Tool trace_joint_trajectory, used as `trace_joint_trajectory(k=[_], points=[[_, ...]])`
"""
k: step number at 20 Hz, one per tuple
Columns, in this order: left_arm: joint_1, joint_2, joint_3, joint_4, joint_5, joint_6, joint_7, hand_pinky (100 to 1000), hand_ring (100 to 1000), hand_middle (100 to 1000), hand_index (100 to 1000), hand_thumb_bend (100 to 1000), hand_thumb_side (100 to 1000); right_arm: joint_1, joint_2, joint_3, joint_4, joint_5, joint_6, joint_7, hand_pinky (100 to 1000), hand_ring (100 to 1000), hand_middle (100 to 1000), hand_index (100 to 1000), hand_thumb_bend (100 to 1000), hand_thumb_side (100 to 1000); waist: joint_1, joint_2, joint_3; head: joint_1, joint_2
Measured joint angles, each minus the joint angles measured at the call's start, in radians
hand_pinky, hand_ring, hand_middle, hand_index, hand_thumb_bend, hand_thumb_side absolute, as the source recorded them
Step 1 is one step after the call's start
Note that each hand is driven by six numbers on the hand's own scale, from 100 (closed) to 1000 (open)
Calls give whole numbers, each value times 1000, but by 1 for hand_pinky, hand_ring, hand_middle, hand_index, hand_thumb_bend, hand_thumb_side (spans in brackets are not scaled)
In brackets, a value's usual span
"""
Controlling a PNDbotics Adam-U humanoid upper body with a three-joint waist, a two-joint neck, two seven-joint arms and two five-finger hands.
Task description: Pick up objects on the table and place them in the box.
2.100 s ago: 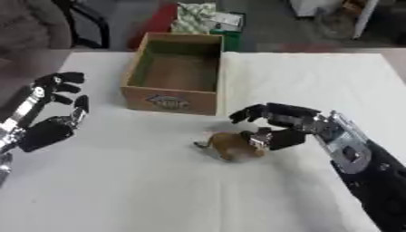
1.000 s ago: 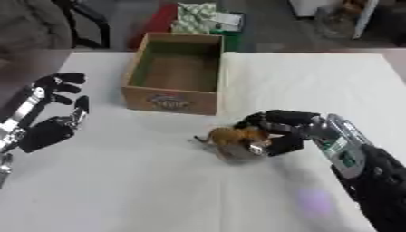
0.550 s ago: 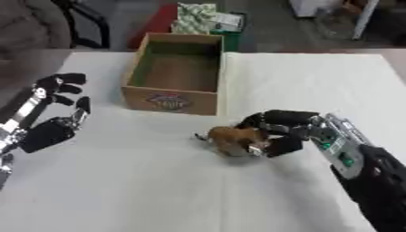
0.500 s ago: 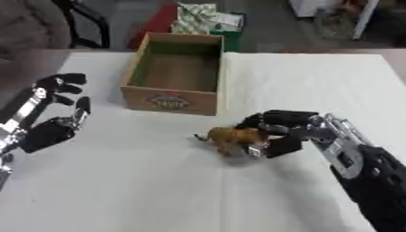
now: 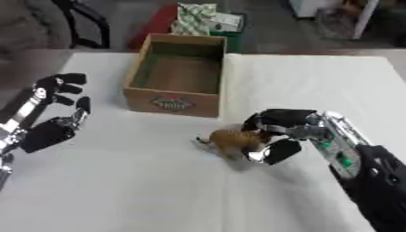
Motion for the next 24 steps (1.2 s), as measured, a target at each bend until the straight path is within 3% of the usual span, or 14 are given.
trace_joint_trajectory(k=[9, 14, 24], points=[[0, 0, 0, 0, 0, -1, -1, 751, 827, 815, 904, 100, 494, 5, -2, 0, -11, 24, -35, -35, 622, 426, 371, 539, 100, 336, 0, 0, 0, 2, 0], [0, 0, 0, 0, 0, -1, -1, 751, 826, 815, 904, 100, 495, 5, -9, -19, -33, -14, -45, -44, 596, 390, 332, 508, 100, 291, 0, 0, 0, 5, 0], [4, 0, 0, 0, 1, -1, -1, 751, 826, 815, 903, 100, 502, -73, -49, -79, -100, -160, 5, 6, 595, 375, 316, 492, 100, 283, -1, 0, -1, 8, 0]])
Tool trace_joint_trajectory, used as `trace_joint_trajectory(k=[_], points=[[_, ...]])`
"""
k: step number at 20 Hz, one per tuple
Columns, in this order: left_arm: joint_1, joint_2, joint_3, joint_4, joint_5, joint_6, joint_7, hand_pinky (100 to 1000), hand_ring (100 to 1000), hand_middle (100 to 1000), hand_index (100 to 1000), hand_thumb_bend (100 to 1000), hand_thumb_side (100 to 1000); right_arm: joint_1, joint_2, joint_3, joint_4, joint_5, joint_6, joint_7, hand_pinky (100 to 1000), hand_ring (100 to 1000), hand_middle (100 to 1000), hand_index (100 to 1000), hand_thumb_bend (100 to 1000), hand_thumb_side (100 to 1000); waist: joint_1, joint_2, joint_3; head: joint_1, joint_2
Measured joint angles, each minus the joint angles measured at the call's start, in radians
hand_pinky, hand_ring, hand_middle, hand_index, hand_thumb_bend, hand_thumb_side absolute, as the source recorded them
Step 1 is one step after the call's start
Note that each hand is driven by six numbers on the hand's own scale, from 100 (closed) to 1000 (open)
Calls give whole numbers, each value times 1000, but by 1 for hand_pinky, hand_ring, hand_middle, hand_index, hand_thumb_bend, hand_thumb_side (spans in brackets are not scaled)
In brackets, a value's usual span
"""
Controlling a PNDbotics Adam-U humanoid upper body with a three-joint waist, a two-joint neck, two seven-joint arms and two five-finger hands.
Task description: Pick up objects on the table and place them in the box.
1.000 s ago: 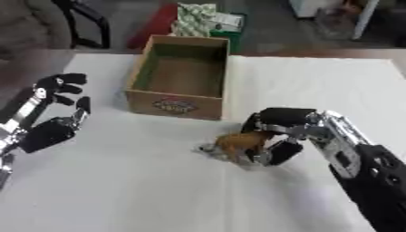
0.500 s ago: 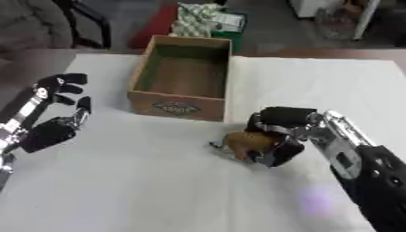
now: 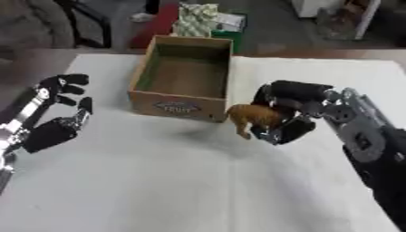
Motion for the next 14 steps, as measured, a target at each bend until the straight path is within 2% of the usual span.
trace_joint_trajectory(k=[5, 12, 13, 14], points=[[0, 0, -1, 0, 2, 0, 0, 748, 822, 810, 903, 100, 502, -64, -7, -18, 11, -14, 6, 7, 601, 377, 318, 492, 100, 292, -6, 0, 15, 0, 0], [-7, 0, -21, 0, 10, -5, -10, 743, 818, 803, 898, 100, 509, -154, 3, -59, 89, 18, -11, -11, 608, 380, 321, 496, 100, 293, -12, 0, 54, -11, 0], [-12, -1, -25, 0, 13, -7, -11, 741, 816, 802, 896, 100, 509, -167, 9, -66, 106, 29, -15, -14, 608, 380, 321, 488, 100, 331, -14, 0, 62, -15, 0], [-16, -4, -29, 0, 15, -7, -12, 741, 815, 801, 895, 100, 510, -179, 17, -75, 124, 43, -20, -19, 608, 379, 320, 488, 100, 290, -16, 0, 71, -21, 0]])
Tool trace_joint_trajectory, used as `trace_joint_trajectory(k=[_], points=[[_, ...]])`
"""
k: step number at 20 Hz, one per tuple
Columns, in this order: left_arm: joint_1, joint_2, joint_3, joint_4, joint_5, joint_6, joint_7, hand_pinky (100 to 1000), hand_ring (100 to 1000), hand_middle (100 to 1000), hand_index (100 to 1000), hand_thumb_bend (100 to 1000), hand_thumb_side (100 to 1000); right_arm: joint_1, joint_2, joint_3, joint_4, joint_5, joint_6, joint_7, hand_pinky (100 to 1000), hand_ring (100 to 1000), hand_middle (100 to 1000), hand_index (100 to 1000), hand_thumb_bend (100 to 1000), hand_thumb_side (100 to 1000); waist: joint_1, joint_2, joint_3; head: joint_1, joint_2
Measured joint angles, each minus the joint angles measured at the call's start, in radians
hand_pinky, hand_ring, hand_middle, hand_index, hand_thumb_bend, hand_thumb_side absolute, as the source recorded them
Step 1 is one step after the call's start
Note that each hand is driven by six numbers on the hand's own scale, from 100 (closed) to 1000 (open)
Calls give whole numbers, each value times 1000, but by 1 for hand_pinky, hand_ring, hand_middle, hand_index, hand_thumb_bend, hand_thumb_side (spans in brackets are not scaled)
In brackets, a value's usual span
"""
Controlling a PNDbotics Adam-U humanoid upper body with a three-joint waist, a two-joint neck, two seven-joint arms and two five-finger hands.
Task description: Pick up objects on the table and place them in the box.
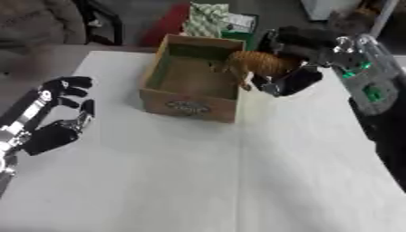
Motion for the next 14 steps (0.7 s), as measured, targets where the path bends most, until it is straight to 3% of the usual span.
trace_joint_trajectory(k=[9, 14], points=[[-49, -33, -48, 0, 22, -15, -21, 731, 807, 792, 888, 100, 513, -70, 88, -92, 189, 171, -45, -45, 599, 378, 319, 490, 100, 265, -1, 7, 90, -60, -22], [-88, -60, -87, -1, 35, -28, -47, 726, 802, 787, 885, 100, 525, -88, 133, -162, 310, 275, -34, -84, 588, 371, 313, 487, 100, 248, -3, 12, 151, -97, -45]])
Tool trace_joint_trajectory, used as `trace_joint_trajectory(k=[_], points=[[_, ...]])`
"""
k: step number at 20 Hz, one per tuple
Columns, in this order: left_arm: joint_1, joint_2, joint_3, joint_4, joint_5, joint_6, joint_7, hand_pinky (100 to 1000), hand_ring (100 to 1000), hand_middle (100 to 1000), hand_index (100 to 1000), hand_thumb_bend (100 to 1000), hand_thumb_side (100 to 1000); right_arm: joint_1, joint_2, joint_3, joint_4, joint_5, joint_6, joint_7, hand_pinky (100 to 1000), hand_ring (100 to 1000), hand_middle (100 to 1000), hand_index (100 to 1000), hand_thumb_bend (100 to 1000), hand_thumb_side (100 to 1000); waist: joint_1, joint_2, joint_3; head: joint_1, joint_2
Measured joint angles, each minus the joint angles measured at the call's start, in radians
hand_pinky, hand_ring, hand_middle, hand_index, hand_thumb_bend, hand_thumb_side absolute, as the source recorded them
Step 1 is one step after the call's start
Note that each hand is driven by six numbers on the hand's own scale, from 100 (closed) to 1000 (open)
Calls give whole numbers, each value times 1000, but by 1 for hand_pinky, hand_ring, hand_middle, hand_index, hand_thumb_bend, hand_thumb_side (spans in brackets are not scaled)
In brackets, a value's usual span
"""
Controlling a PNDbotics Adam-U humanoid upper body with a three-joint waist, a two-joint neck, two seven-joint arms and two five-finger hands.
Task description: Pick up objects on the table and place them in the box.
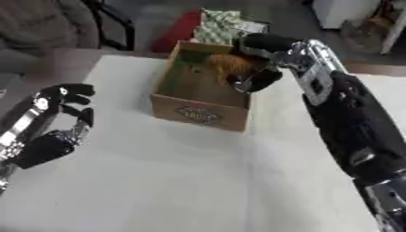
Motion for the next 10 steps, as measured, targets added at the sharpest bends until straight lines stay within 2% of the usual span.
trace_joint_trajectory(k=[3, 7, 10], points=[[-13, -19, -26, 0, 10, -9, -19, 725, 802, 786, 885, 100, 530, -11, 20, -33, 54, 35, 19, -32, 588, 372, 313, 487, 100, 247, -4, 2, 29, -14, -10], [-21, -32, -44, 0, 19, -16, -33, 723, 800, 784, 883, 100, 538, -18, 34, -51, 91, 70, 29, -61, 589, 381, 322, 497, 100, 247, -6, 6, 38, -21, -18], [-40, -43, -66, 0, 29, -22, -50, 721, 798, 782, 882, 100, 541, -24, 53, -76, 129, 96, 49, -79, 590, 394, 330, 503, 100, 248, -7, 11, 81, -34, -25]])
